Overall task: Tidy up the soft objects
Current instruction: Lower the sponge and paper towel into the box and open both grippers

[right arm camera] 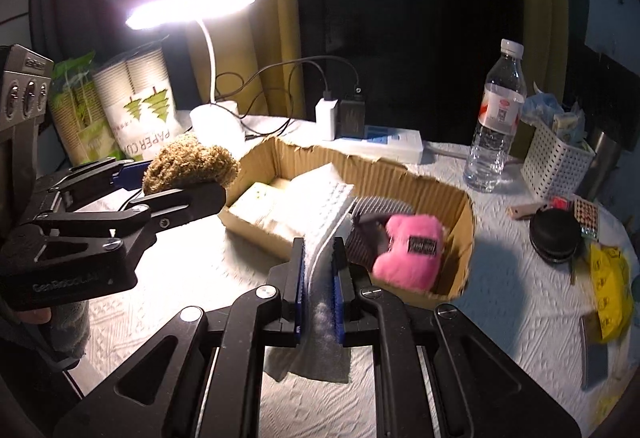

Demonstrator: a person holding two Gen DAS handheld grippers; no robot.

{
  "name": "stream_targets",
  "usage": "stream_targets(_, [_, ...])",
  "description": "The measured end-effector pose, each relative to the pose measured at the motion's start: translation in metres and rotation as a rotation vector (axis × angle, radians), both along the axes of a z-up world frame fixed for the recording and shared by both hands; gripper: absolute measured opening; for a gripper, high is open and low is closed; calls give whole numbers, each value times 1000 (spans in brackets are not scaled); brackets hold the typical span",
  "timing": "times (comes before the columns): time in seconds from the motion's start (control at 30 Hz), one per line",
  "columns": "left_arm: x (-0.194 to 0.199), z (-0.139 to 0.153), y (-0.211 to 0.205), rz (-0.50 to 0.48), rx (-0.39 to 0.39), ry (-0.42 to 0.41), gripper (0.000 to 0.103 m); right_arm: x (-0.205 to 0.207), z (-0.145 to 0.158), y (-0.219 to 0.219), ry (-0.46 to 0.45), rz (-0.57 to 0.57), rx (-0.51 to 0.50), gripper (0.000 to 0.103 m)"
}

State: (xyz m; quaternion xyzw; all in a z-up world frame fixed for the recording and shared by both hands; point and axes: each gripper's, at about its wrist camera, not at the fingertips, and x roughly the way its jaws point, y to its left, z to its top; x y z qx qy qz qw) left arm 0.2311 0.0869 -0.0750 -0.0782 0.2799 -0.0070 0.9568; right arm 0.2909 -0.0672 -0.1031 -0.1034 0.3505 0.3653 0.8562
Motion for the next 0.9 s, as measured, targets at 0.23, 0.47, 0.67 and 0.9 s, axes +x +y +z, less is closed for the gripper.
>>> stream_targets(0.23, [24,4,12,10,17,-5,57,27,9,4,-14,-15,31,12])
stream_targets(0.47, [45,-5,23,21,10,4,57,49,11,12,-23,-23,55,12])
stream_targets(0.67, [65,-21,23,25,5,34,58,68,0,20,7,-23,75,12])
stream_targets(0.9, [88,-57,29,26,-17,103,60,89,-26,33,62,-5,66,12])
